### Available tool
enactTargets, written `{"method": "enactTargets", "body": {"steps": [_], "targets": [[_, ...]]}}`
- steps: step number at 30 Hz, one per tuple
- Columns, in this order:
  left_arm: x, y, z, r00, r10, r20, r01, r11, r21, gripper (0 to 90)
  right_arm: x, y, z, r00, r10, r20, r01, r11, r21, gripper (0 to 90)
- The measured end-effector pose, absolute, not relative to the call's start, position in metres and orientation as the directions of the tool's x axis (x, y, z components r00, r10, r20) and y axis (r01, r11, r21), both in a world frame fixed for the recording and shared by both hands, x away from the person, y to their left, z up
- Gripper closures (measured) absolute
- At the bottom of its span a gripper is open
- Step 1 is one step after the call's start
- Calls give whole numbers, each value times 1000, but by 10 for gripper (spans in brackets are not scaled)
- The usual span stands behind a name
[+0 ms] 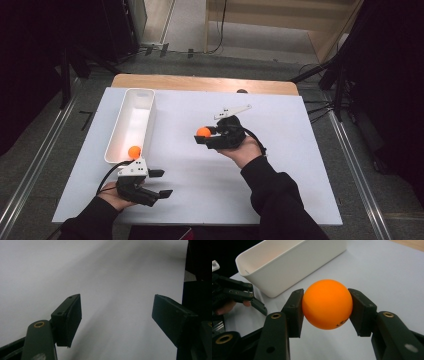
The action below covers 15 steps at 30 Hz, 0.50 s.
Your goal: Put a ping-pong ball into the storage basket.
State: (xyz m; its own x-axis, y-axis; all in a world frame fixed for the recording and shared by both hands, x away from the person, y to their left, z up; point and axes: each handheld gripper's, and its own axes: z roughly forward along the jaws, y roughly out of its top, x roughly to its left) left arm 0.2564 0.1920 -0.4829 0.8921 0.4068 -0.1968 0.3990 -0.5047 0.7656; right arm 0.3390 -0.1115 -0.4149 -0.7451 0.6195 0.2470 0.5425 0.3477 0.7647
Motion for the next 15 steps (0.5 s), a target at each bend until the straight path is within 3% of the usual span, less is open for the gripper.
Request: {"method": "enactTargets", "body": {"steps": [15], "targets": [[256, 193, -482, 892, 407, -197, 400, -507, 763, 242, 357, -87, -408, -751, 613, 247, 539, 353, 765, 483]]}}
